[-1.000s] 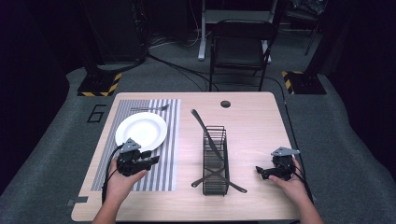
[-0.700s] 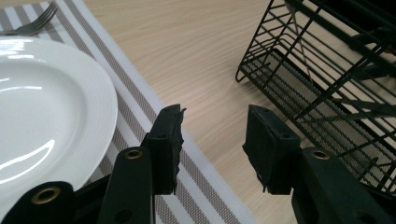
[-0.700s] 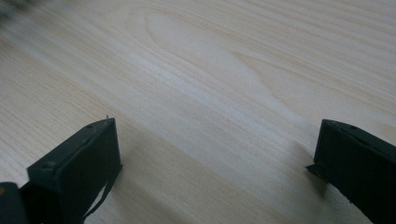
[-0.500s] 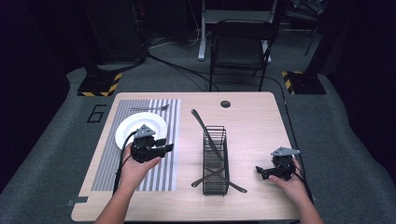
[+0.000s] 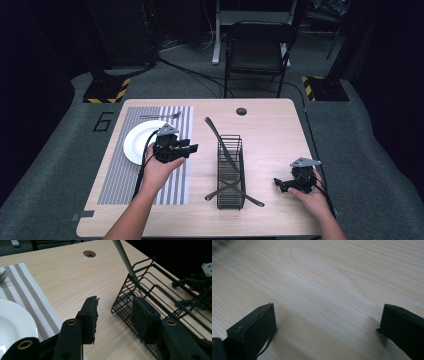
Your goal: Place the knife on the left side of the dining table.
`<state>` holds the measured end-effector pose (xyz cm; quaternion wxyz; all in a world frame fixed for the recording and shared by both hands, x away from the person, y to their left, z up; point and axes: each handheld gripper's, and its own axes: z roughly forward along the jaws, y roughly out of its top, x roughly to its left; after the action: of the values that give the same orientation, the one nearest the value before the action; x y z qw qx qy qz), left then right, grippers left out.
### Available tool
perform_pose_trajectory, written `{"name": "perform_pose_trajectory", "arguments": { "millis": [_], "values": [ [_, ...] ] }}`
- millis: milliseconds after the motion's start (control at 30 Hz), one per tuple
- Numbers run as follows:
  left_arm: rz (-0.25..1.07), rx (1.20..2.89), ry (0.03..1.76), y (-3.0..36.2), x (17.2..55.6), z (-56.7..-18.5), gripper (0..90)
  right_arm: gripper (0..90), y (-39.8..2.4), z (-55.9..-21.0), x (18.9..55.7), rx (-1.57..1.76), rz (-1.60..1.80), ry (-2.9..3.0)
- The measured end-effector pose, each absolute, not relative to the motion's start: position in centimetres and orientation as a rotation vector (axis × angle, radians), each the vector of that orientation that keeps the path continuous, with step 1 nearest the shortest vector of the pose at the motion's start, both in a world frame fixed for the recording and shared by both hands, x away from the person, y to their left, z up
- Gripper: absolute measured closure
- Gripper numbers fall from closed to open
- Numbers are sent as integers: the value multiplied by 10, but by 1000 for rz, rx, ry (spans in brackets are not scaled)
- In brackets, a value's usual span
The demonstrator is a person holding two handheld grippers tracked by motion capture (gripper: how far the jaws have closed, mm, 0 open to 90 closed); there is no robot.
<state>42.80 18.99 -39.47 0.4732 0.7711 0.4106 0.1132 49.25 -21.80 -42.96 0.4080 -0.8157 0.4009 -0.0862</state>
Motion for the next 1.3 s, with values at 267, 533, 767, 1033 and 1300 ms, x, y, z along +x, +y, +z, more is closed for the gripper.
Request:
{"name": "perform_pose_trajectory", "arguments": {
  "millis": [267, 533, 767, 1033, 1300],
  "values": [
    [283, 1878, 999, 179, 442, -392, 557, 0, -218, -430, 493, -2056, -217, 1011],
    [290, 1866, 1005, 172, 455, -388, 557, 0, -218, -430, 493, -2055, -216, 1010],
    [303, 1833, 1012, 161, 466, -382, 548, 0, -218, -430, 493, -2056, -217, 1011],
    [314, 1798, 1026, 152, 477, -383, 545, 0, -218, -430, 493, -2056, -217, 1011],
    [310, 1769, 1014, 148, 490, -379, 550, 0, -218, -430, 493, -2056, -217, 1010]
  ]
}}
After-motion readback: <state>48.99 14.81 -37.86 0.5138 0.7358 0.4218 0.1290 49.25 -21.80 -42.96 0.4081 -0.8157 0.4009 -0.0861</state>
